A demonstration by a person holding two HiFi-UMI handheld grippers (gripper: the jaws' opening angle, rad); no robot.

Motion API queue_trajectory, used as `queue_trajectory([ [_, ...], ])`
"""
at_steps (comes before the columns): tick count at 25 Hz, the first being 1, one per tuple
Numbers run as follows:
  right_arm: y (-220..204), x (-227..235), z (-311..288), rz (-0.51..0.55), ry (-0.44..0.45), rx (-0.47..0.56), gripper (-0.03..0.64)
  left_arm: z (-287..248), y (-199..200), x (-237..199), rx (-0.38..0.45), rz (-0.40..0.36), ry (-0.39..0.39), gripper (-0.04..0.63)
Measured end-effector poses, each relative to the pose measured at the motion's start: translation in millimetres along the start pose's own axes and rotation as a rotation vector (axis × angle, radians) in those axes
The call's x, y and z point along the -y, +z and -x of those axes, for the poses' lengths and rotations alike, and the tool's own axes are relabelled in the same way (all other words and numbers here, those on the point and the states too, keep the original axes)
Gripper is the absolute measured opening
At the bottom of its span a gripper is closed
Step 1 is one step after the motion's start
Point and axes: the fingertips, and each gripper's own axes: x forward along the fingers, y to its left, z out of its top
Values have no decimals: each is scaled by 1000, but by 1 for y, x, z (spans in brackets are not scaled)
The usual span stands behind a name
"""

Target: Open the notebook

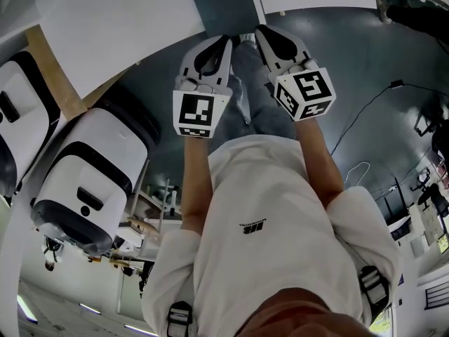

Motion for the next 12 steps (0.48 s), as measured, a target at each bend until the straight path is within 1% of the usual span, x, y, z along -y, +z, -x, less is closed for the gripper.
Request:
queue_trajectory([
  [12, 18, -29, 2, 71, 37, 22, 5, 27, 5, -22, 40, 16, 70, 0],
])
